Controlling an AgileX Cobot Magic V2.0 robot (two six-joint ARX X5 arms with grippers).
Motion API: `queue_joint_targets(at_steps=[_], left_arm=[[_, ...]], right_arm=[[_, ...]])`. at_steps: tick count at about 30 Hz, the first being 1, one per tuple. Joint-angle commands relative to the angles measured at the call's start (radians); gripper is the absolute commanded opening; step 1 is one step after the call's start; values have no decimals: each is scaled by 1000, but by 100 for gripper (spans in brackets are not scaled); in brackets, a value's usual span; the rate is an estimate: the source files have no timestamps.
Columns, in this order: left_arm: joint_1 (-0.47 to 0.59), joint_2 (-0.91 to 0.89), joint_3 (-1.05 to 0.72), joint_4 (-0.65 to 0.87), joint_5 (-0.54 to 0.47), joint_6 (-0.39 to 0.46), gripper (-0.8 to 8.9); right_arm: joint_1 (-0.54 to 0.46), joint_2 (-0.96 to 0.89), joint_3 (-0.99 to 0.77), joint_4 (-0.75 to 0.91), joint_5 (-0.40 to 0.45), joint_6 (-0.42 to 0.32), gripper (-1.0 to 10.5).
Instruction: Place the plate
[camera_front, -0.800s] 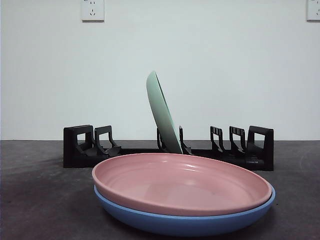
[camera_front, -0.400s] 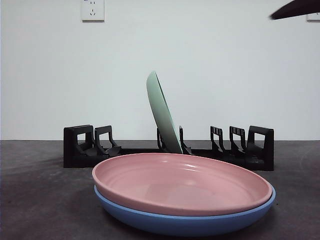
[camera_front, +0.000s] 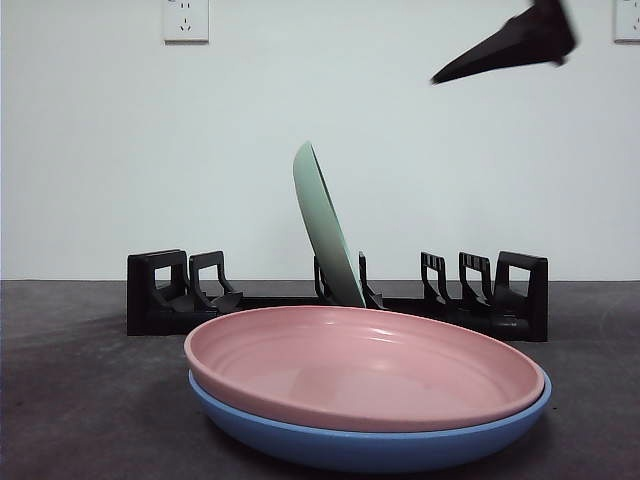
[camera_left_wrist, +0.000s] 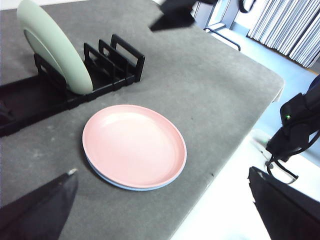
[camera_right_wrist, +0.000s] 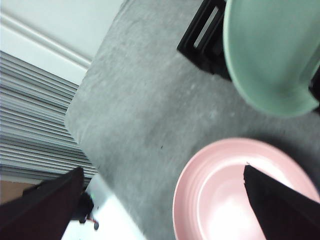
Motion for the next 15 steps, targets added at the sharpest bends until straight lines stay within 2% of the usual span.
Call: queue_joint_targets(at_steps=[1, 8, 13, 15], left_arm=[[-8, 0, 26, 5, 1, -1, 530], [-8, 0, 26, 3, 1, -2, 530], [-8, 0, 26, 1, 1, -1, 530], [-8, 0, 26, 1, 1, -2, 530]], right_arm=[[13, 116, 109, -5, 24, 4, 511], [37, 375, 366, -5, 84, -5, 507], [43, 494, 486, 6, 153, -11, 491], [44, 536, 514, 11, 154, -10, 491]])
